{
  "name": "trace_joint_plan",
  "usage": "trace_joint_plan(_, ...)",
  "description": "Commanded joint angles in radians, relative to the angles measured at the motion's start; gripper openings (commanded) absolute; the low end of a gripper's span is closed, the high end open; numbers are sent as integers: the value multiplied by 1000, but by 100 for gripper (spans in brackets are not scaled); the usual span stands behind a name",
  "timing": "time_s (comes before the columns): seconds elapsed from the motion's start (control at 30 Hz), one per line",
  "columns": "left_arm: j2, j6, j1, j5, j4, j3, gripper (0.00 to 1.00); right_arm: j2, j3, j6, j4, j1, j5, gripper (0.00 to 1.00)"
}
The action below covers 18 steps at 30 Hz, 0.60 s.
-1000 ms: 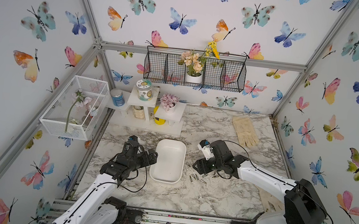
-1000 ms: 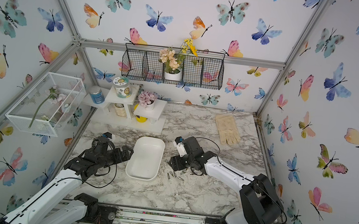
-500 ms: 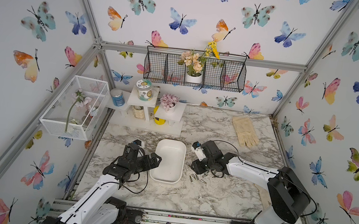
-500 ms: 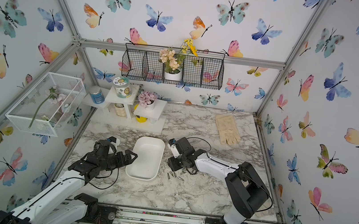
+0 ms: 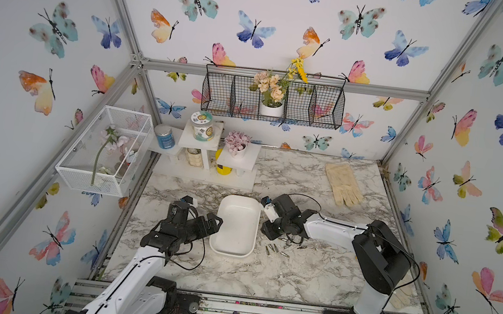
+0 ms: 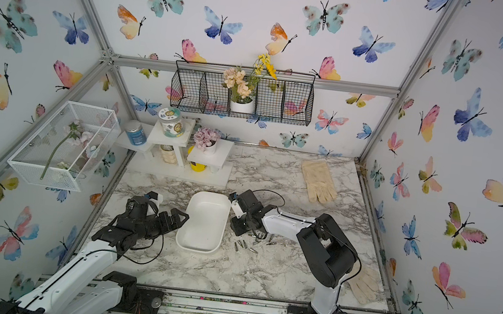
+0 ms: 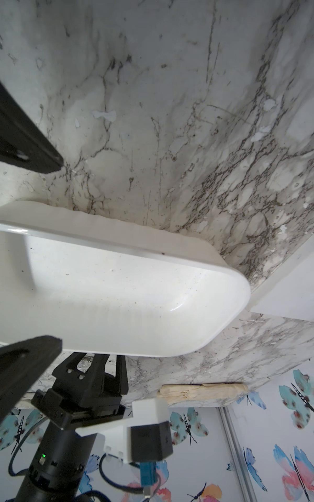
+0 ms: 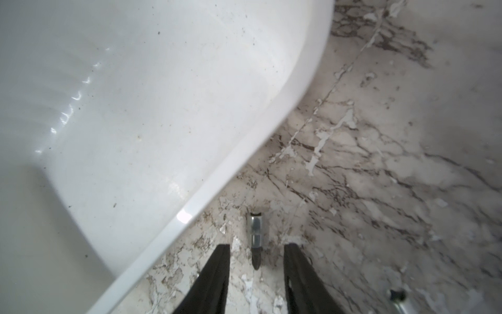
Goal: Put the bit on the desktop into the storage box
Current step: Pick up the screwdriver bit from the center of the board.
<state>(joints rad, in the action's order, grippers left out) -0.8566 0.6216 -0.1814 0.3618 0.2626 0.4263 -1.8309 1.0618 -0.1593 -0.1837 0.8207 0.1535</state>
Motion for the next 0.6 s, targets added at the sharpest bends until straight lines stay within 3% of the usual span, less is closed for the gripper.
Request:
trace_joint_plan(0.0, 18, -8, 12, 37, 3, -9, 99, -20, 26, 14, 7, 9, -11, 37)
trace_joint_plan(0.57, 30, -8, 16, 42, 4, -18, 99, -76, 61, 20, -13, 18, -46, 30)
